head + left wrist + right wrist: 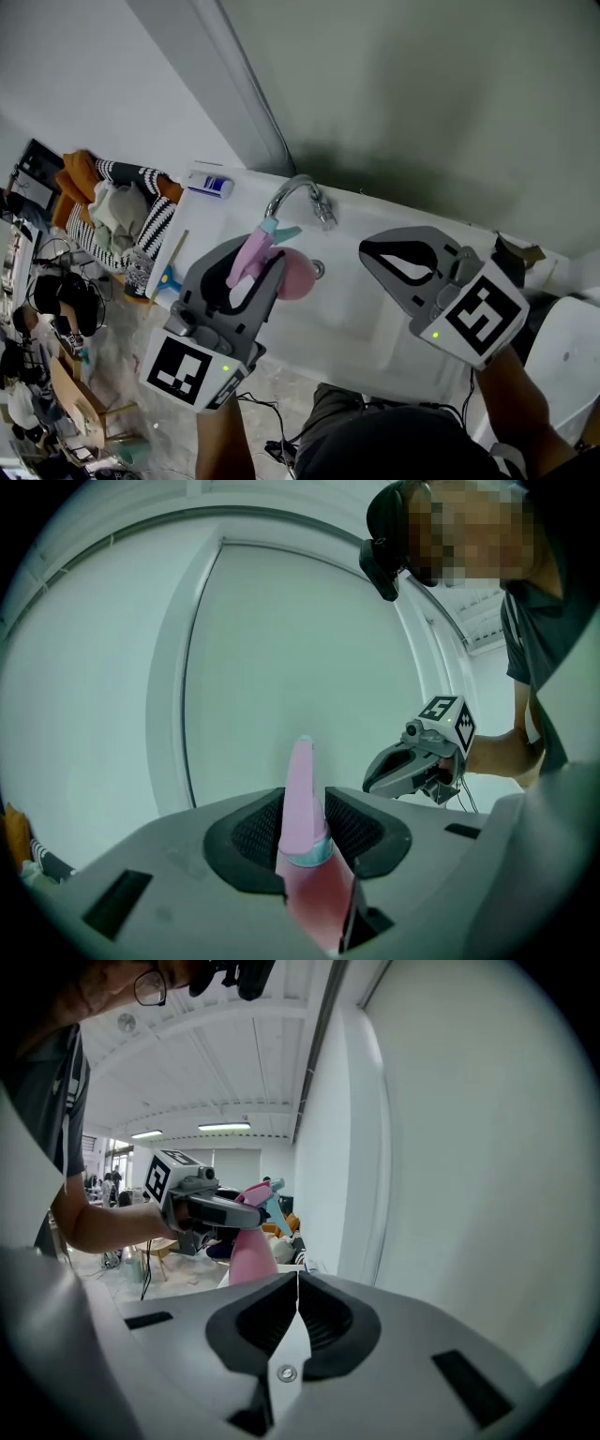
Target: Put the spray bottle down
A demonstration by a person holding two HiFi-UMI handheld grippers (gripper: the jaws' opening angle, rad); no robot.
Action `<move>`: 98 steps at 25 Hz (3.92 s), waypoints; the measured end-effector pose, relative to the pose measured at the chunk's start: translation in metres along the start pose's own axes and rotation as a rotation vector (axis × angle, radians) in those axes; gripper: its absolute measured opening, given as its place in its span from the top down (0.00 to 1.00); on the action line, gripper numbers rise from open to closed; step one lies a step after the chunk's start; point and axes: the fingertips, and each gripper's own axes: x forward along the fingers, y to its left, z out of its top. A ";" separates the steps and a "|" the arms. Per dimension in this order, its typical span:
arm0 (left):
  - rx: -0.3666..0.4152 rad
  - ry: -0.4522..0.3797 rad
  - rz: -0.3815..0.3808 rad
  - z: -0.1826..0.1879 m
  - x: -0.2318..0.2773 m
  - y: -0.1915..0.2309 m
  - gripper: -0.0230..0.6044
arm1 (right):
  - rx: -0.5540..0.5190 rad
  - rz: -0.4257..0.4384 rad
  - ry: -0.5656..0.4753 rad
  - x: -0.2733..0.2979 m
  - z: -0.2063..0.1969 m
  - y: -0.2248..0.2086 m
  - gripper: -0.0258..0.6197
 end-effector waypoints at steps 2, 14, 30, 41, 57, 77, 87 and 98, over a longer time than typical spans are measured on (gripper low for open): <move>0.012 -0.001 -0.006 0.000 0.002 0.008 0.76 | 0.004 0.000 0.001 0.010 0.000 -0.002 0.95; 0.021 0.020 -0.007 -0.012 0.027 0.064 0.76 | 0.015 0.004 0.015 0.071 -0.003 -0.031 0.95; 0.012 0.006 -0.016 -0.011 0.047 0.120 0.76 | 0.038 -0.014 0.052 0.110 0.001 -0.060 0.95; 0.014 -0.035 -0.022 -0.014 0.063 0.151 0.76 | 0.054 -0.031 0.084 0.128 -0.002 -0.075 0.95; -0.047 -0.015 -0.030 -0.060 0.093 0.184 0.76 | 0.084 -0.035 0.135 0.158 -0.021 -0.094 0.95; -0.078 0.040 -0.026 -0.133 0.131 0.207 0.76 | 0.120 -0.044 0.188 0.186 -0.052 -0.115 0.95; -0.103 0.062 -0.033 -0.165 0.145 0.210 0.76 | 0.132 -0.059 0.200 0.187 -0.055 -0.119 0.95; -0.118 0.065 -0.042 -0.196 0.162 0.214 0.76 | 0.123 -0.061 0.215 0.193 -0.057 -0.124 0.95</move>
